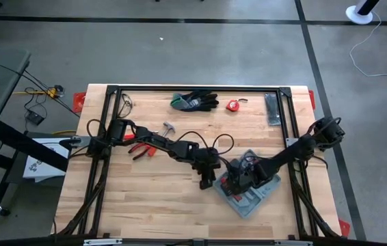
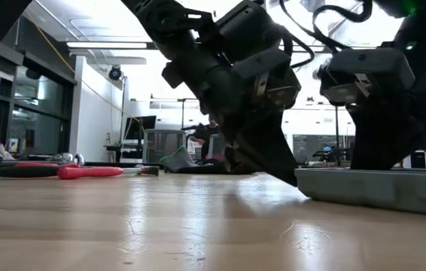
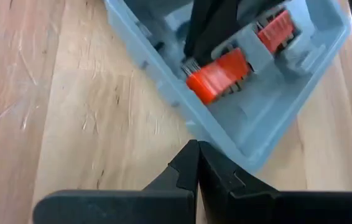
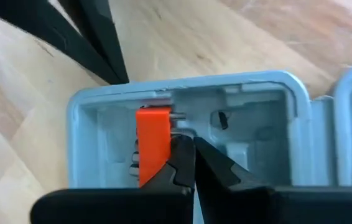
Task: Prefit tool cases
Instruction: Put the screwdriver bit set into the gray tool case
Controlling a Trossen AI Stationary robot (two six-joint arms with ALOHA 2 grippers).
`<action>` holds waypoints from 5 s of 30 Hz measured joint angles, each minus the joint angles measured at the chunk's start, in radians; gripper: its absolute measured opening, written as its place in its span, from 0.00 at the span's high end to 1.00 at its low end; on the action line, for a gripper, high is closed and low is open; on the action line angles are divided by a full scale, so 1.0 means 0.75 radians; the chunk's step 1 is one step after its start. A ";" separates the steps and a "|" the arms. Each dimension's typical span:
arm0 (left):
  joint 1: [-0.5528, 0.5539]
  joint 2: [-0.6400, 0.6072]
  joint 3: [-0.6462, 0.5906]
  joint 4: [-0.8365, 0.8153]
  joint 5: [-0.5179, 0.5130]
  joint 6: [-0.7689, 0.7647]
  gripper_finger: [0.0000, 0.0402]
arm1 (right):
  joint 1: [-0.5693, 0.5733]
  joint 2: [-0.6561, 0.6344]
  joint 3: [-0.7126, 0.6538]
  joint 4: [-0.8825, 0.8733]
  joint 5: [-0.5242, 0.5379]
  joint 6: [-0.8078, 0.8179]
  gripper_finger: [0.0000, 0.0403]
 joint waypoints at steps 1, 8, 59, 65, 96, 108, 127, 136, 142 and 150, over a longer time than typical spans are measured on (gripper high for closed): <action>0.000 0.000 0.000 0.000 -0.001 0.000 1.00 | 0.006 -0.014 0.000 -0.015 0.017 0.011 1.00; -0.025 0.000 -0.002 0.003 0.010 -0.037 1.00 | 0.033 -0.105 0.001 -0.090 0.113 0.061 1.00; -0.077 0.001 -0.004 0.117 -0.023 -0.067 1.00 | 0.082 0.026 0.003 0.129 -0.049 0.039 1.00; -0.077 0.001 -0.004 0.117 0.007 -0.072 1.00 | 0.150 -0.064 0.003 0.021 0.039 0.116 1.00; -0.062 0.116 0.306 -0.043 0.043 0.318 1.00 | 0.276 0.086 0.067 0.158 0.035 0.244 1.00; -0.080 0.160 0.345 -0.167 0.042 0.342 1.00 | 0.276 0.087 0.066 0.037 0.054 0.328 1.00; 0.007 0.131 0.343 -0.036 0.020 0.385 1.00 | 0.313 0.088 0.064 0.090 0.088 0.416 1.00; -0.017 0.170 0.344 -0.016 0.042 0.396 1.00 | 0.311 0.088 0.064 0.093 0.087 0.444 1.00; -0.009 0.172 0.344 -0.118 0.060 0.413 1.00 | 0.311 0.088 0.064 0.038 0.088 0.497 1.00; -0.064 0.160 0.349 -0.312 0.080 0.421 1.00 | 0.277 0.088 0.064 0.062 0.054 0.387 1.00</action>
